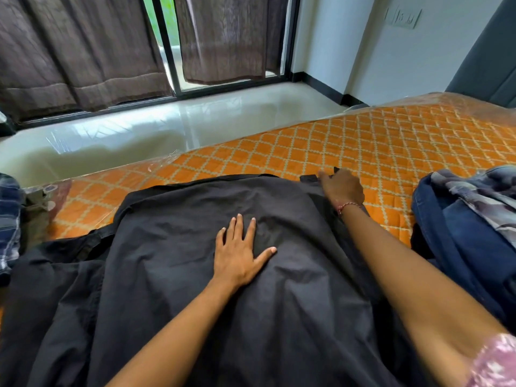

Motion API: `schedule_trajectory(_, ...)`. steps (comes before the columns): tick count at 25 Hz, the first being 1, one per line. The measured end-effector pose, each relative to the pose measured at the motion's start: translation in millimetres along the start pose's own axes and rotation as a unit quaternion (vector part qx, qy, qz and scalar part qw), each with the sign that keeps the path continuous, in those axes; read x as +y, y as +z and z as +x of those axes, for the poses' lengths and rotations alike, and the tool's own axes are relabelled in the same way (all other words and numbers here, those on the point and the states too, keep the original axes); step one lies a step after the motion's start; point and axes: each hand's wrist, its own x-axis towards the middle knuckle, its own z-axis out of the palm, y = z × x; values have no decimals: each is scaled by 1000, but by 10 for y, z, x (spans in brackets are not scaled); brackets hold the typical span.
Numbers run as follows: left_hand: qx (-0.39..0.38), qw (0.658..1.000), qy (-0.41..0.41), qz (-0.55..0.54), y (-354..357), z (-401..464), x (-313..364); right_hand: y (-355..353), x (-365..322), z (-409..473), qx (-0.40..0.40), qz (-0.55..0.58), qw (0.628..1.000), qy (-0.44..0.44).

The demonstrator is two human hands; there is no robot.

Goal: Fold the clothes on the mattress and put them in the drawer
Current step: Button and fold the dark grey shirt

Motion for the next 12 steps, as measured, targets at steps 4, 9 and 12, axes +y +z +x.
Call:
schedule_trajectory(4, 24, 1000, 10, 5, 25, 3, -19, 258, 109, 65, -166, 32, 986, 5)
schedule_trajectory(9, 31, 999, 19, 14, 54, -48, -18, -4, 201, 37, -60, 367, 927, 46)
schedule_trajectory(12, -56, 998, 8, -9, -26, 8, -57, -211, 487, -408, -99, 186, 977, 41)
